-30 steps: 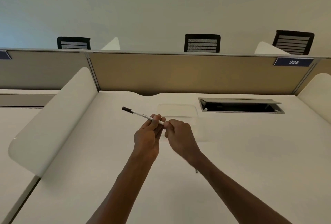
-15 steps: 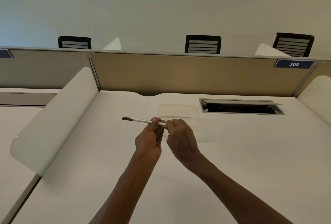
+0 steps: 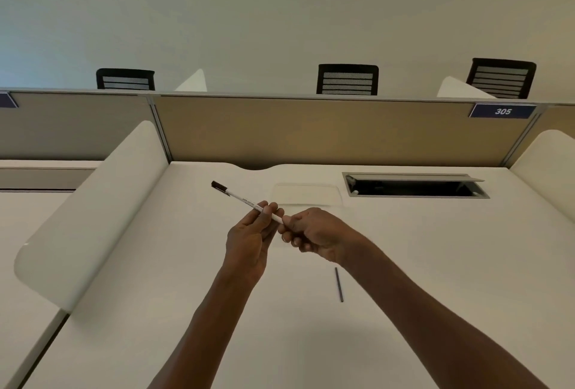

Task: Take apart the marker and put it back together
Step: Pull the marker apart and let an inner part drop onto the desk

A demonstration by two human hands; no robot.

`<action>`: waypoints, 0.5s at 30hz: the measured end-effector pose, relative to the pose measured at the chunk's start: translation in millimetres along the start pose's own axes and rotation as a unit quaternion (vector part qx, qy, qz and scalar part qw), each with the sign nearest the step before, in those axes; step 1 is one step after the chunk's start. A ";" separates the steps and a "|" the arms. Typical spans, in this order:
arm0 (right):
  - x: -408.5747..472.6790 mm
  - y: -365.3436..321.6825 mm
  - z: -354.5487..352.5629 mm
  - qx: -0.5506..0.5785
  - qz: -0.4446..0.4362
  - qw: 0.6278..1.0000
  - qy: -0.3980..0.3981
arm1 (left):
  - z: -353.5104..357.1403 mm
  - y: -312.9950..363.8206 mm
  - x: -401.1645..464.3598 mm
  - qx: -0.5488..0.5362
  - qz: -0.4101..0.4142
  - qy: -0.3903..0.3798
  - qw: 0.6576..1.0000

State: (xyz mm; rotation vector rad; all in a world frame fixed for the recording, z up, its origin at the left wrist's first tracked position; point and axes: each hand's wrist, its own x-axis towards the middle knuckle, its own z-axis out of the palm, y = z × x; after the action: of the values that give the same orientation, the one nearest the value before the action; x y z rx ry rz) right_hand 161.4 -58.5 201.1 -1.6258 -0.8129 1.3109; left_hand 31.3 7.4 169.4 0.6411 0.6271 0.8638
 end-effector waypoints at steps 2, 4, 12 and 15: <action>5.2 4.2 11.7 -0.094 -0.066 0.988 0.103 | 3.0 -1.7 0.8 -0.008 0.008 0.038 0.999; 8.4 12.4 21.3 -0.287 -0.158 0.919 0.220 | 6.7 -6.0 1.0 -0.015 0.006 0.068 0.998; 6.5 35.1 30.8 -0.506 -0.333 0.733 0.310 | -1.6 -9.0 8.5 -0.072 -0.032 0.067 0.995; 6.3 16.7 25.5 -0.262 -0.165 0.935 0.172 | -8.0 -10.0 9.2 -0.059 -0.027 0.050 0.997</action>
State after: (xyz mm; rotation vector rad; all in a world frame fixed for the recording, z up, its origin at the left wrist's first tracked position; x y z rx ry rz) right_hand 137.6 -54.0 181.7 -1.9463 -1.2167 0.5684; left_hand 34.9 12.2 154.7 0.4741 0.6751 0.8792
